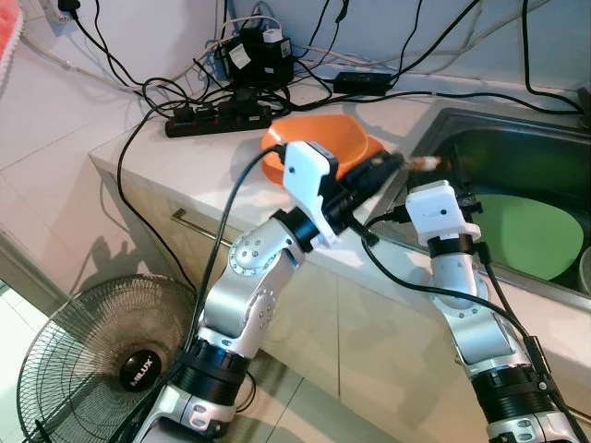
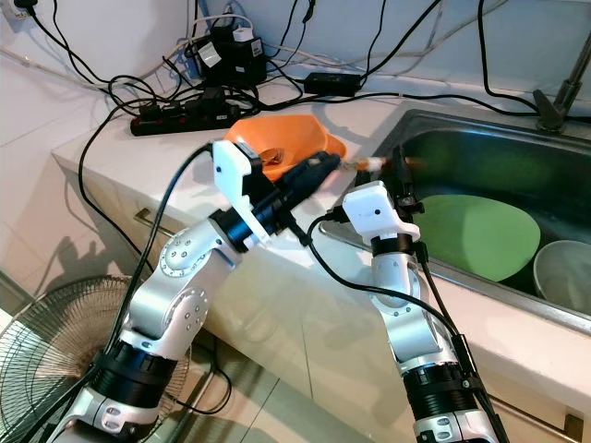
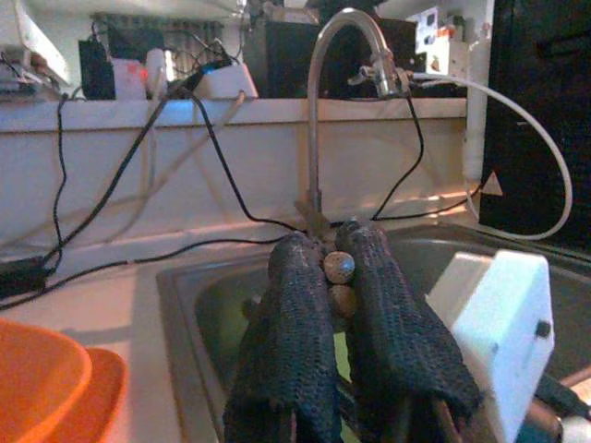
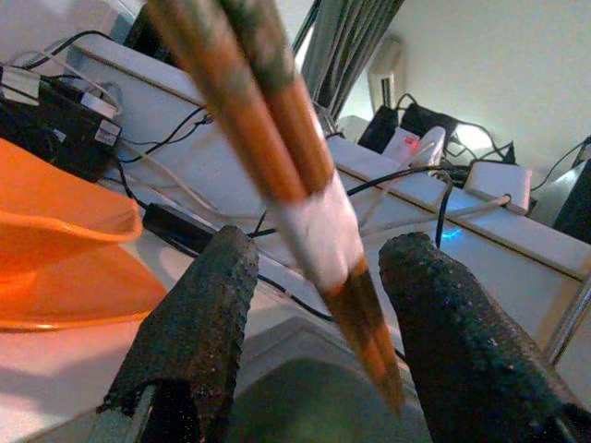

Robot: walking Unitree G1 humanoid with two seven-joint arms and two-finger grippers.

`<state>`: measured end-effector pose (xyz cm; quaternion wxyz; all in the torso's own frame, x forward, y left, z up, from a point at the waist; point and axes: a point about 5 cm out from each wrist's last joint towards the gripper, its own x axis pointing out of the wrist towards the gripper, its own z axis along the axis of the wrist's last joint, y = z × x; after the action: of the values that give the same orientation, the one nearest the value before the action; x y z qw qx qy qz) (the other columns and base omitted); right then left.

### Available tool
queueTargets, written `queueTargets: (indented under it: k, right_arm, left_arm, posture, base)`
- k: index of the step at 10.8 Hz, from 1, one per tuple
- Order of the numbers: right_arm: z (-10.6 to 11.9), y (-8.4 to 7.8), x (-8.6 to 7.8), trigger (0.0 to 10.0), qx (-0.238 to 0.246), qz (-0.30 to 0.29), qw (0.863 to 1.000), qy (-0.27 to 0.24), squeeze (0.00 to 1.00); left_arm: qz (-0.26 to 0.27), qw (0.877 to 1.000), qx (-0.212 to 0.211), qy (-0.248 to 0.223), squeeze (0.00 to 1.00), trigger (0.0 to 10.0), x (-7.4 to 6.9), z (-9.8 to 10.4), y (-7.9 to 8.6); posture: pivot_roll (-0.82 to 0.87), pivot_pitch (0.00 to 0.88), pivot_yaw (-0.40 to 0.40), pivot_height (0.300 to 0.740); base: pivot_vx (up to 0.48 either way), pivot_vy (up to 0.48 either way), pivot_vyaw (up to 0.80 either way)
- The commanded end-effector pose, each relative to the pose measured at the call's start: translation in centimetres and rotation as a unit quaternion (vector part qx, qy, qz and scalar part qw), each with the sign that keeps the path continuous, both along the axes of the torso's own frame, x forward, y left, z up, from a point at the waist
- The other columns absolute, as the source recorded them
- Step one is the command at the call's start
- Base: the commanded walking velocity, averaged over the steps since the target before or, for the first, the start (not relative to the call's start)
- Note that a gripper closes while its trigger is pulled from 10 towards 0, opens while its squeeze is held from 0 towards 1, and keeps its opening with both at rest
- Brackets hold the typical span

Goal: Kitchen organization

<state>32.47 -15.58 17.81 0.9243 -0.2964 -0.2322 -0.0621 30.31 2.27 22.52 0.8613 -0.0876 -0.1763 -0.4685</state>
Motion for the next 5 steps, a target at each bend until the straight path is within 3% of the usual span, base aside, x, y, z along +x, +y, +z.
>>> queueTargets:
  k: [1, 4, 5]
  right_arm:
    - [0.30, 0.44, 0.28, 10.0, -0.001, 0.001, 1.000, -0.003, 0.00]
    - [0.30, 0.52, 0.27, 10.0, 0.001, 0.002, 1.000, -0.004, 0.00]
    - [0.34, 0.60, 0.27, 0.0, 0.001, 0.003, 1.000, -0.006, 0.00]
  left_arm:
    - [-0.008, 1.000, 0.005, -0.001, 0.00, 10.0, -0.22, 0.01, 0.14]
    - [-0.019, 1.000, 0.009, 0.013, 0.00, 10.0, -0.35, -0.21, 0.08]
    - [-0.018, 1.000, 0.010, 0.015, 0.00, 10.0, -0.30, -0.26, 0.14]
  posture:
    - [0.05, 0.037, 0.130, 0.740]
    - [0.05, 0.039, 0.131, 0.740]
    - [0.05, 0.039, 0.133, 0.740]
  base:
    - [0.000, 0.000, 0.00]
    - [0.000, 0.000, 0.00]
    - [0.000, 0.000, 0.00]
